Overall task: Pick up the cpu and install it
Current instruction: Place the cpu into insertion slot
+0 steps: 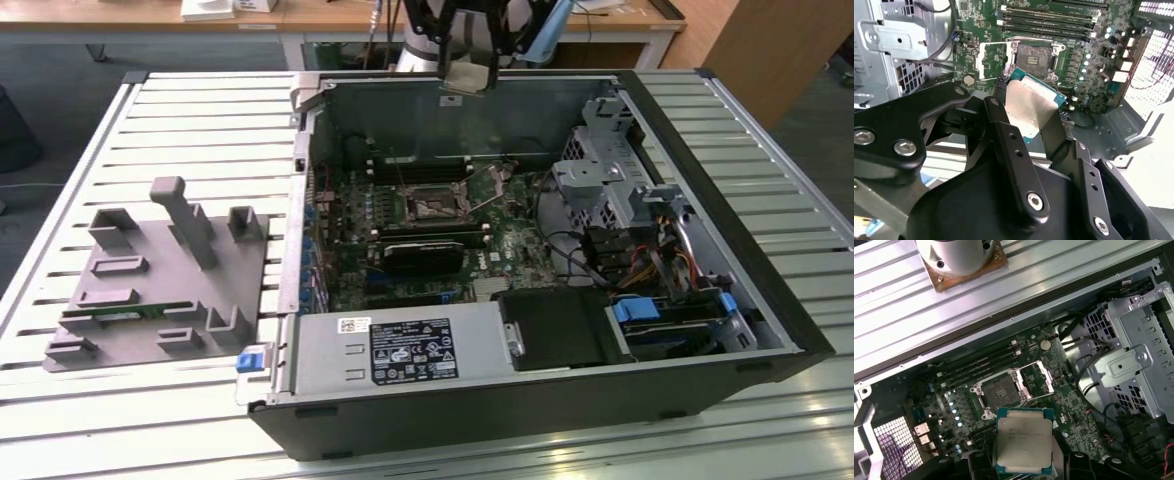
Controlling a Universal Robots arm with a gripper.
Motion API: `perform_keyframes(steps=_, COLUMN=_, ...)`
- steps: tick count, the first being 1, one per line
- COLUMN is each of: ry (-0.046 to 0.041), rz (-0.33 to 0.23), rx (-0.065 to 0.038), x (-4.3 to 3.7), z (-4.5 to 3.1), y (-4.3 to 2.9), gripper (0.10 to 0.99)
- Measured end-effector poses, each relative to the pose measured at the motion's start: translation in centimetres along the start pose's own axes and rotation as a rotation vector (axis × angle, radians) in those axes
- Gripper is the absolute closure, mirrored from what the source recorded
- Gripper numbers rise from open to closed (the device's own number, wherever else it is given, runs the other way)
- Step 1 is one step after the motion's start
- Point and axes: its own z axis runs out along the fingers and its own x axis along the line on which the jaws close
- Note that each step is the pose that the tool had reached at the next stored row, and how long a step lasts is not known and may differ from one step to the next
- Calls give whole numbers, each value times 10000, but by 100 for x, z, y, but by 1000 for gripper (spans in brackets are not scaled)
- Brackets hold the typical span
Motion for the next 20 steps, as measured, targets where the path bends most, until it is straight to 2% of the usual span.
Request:
perform_keyframes(steps=4, ry=-26, rz=432, rx=12, x=0, z=5, y=0, gripper=557)
perform_keyframes(steps=20, ry=-176, rz=2880, rx=86, x=1, z=32, y=0, gripper=557)
